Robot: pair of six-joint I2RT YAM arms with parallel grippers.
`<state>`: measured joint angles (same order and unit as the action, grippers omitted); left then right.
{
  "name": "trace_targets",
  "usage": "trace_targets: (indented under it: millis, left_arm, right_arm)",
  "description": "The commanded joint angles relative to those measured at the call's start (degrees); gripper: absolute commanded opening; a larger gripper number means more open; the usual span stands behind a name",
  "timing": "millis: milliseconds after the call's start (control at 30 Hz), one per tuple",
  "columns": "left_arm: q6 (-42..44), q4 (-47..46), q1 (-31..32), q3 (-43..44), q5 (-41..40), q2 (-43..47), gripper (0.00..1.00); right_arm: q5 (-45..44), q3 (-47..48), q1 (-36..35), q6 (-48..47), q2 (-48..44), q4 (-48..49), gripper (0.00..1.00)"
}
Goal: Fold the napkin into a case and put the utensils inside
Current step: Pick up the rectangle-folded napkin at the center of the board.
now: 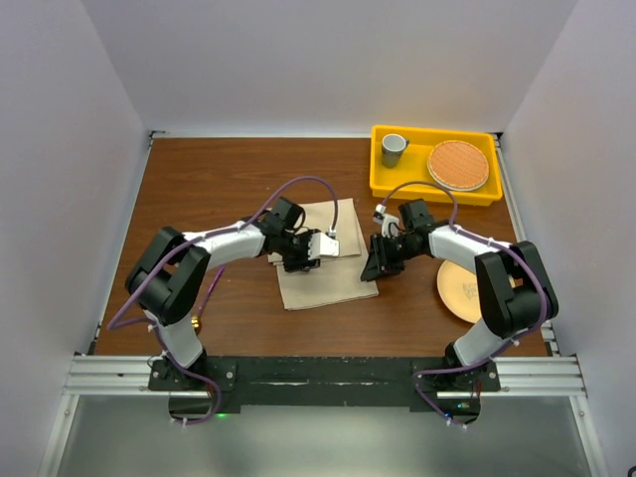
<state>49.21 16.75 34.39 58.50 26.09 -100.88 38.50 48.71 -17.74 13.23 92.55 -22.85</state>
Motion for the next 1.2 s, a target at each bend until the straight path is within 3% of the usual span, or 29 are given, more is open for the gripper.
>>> trace_targets:
  millis: [0, 367, 800, 1167]
  left_arm:
    - [1.59, -2.86, 0.68, 2.14, 0.19, -1.68, 0.51]
    - [0.10, -2.78, 0.76, 4.34, -0.42, -4.14, 0.38]
    - [-1.48, -2.07, 0.76, 7.33, 1.25, -2.92, 0.40]
    - [-0.96, -0.67, 0.76, 9.18, 1.42, -7.48, 0.40]
  right_arm:
    - [-1.32, 1.21, -0.19, -0.75, 1.57, 0.53, 0.27]
    - [-4.05, 0.60, -0.19, -2.42, 4.21, -0.17, 0.22]
    - [-4.84, 0.25, -0.28, -2.86, 4.21, -0.18, 0.20]
    - [-4.93, 0.95, -0.28, -2.95, 4.92, -0.44, 0.20]
